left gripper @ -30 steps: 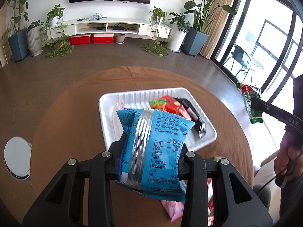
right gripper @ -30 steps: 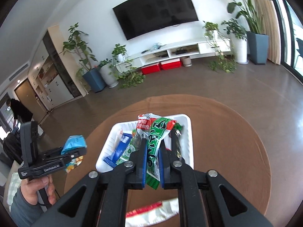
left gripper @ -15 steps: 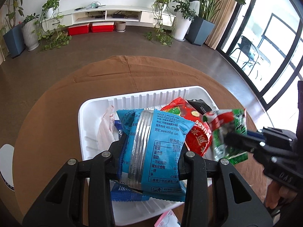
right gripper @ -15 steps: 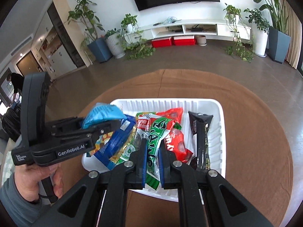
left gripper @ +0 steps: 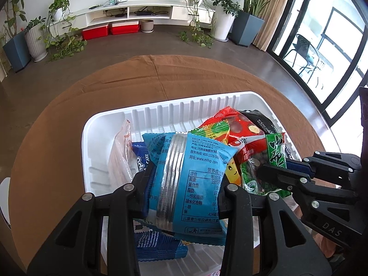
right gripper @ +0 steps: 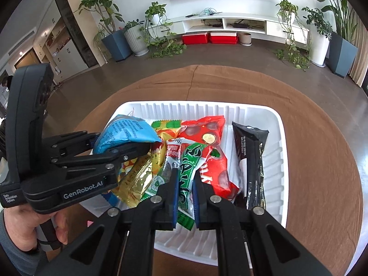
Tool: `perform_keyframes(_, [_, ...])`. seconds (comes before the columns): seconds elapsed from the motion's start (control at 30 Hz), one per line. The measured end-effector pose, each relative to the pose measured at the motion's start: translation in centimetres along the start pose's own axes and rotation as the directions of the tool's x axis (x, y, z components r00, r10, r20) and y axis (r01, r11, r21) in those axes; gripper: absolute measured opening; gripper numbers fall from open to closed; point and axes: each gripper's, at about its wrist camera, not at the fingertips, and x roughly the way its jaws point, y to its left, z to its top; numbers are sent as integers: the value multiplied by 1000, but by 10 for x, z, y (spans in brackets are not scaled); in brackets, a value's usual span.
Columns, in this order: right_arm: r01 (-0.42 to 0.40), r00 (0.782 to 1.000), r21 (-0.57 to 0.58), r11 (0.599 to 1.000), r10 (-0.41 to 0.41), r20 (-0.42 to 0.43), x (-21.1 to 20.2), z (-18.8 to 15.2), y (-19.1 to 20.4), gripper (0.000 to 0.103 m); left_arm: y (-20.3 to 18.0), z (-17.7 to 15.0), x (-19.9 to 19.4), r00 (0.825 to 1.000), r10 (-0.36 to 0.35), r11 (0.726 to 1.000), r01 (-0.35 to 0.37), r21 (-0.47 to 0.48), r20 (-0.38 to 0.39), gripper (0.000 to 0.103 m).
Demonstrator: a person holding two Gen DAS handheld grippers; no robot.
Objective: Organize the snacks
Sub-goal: 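Carry the light blue and green packets into the tray and open both tools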
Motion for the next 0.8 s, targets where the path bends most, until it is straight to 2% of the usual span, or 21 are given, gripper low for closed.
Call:
perform_keyframes(0.13, [7, 1000, -11, 1000, -7, -6, 4, -2, 1, 12, -1, 0, 3, 1000, 7, 1000, -7, 5, -4, 40])
perform_keyframes(0.2, [10, 1000, -15, 1000, -10, -3, 4, -2, 1, 12, -2, 0, 4, 1000, 8, 1000, -8, 12, -5, 47])
perform_keyframes(0.27, [12, 1000, -18, 1000, -12, -4, 5, -1, 1, 12, -2, -1, 5, 1000, 13, 1000, -13, 16, -3, 50])
perform_keyframes(0.37, [21, 1000, -31, 999, -21, -3, 5, -1, 4, 14, -1, -1, 4, 1000, 15, 1000, -15, 16, 0, 63])
perform_keyframes(0.67, [28, 1000, -49, 998, -27, 15, -2, 0, 7, 33, -5, -7, -9, 1000, 19, 999, -19, 33, 13, 70])
perform_keyframes(0.7, [30, 999, -50, 998, -29, 17, -3, 0, 7, 36, -5, -8, -10, 1000, 21, 999, -22, 33, 14, 74])
perform_keyframes(0.8, [39, 999, -48, 998, -38, 28, -6, 0, 7, 47, -4, -12, -19, 999, 30, 999, -32, 37, 31, 77])
